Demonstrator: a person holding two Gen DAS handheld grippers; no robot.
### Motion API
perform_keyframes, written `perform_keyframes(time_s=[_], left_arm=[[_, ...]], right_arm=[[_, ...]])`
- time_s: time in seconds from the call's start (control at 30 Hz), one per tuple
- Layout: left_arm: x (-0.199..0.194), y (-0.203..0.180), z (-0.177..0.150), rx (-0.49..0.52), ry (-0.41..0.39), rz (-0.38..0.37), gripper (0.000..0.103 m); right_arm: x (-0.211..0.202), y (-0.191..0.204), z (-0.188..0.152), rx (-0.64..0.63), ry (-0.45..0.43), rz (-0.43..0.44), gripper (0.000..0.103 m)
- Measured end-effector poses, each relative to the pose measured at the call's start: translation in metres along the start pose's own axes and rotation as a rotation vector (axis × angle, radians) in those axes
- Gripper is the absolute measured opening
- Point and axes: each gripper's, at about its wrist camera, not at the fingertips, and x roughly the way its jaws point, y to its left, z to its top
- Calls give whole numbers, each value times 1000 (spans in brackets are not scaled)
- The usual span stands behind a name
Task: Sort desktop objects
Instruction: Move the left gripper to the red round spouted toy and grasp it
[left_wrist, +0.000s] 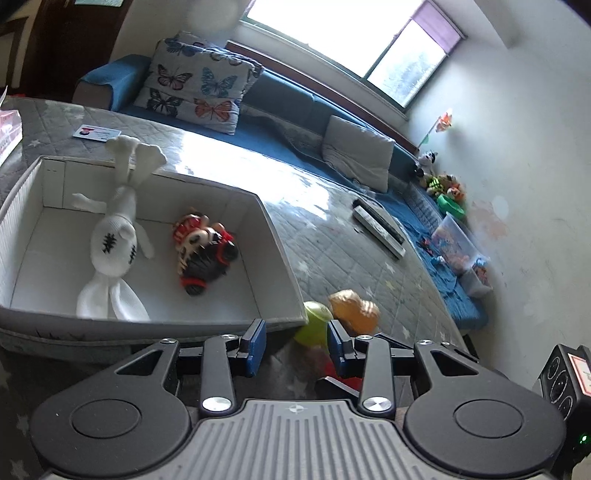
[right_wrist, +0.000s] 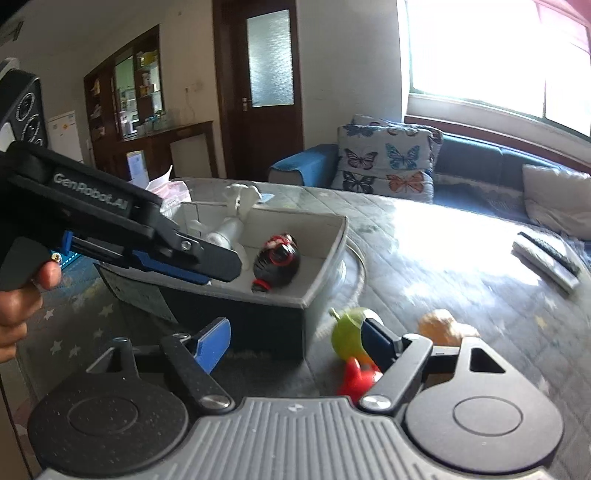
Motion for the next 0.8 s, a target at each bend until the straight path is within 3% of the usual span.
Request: perform_keyframes(time_s=[0.13,0.8], left_arm=[[6,-7,-13,5,18,-14,39],[44,-30,-37,24,118,-32,39]], right_arm=[[-10,-9,-17,28,2,-34,84],[-10,-39,-59,192,69,-94,85]])
